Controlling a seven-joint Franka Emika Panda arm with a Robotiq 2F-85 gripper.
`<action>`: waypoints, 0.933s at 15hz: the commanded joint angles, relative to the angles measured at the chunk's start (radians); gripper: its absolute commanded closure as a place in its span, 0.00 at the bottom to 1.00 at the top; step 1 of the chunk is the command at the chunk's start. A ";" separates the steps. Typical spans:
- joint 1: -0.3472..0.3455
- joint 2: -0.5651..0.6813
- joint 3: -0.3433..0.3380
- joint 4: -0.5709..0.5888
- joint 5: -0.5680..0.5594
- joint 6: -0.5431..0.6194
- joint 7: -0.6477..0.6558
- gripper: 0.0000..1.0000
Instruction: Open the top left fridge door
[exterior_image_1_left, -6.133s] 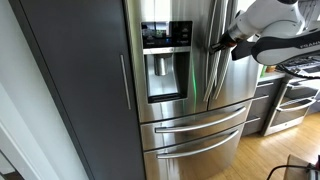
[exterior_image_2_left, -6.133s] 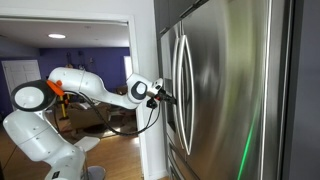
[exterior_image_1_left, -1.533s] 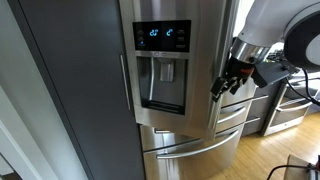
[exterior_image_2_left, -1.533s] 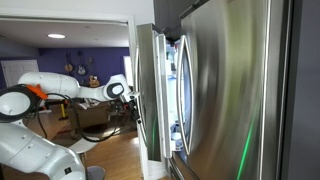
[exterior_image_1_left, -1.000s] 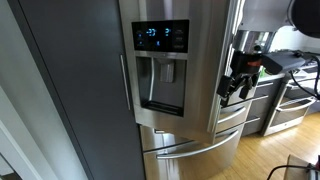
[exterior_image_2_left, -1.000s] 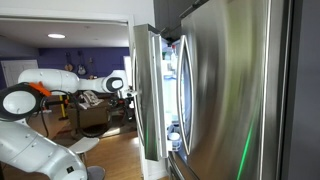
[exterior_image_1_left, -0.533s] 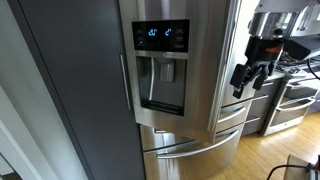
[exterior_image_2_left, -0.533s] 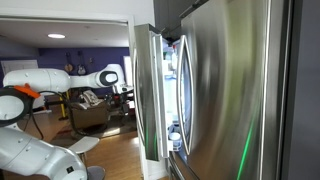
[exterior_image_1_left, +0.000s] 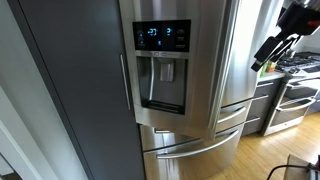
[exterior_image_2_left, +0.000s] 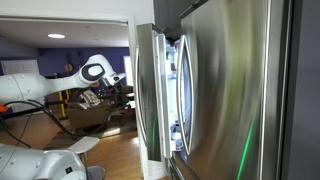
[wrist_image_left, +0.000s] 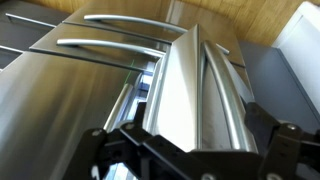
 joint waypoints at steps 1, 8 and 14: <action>-0.002 -0.105 -0.043 -0.052 -0.040 0.077 -0.081 0.00; -0.014 -0.174 -0.090 -0.032 -0.017 0.076 -0.150 0.00; -0.031 -0.176 -0.081 -0.011 -0.010 0.069 -0.147 0.00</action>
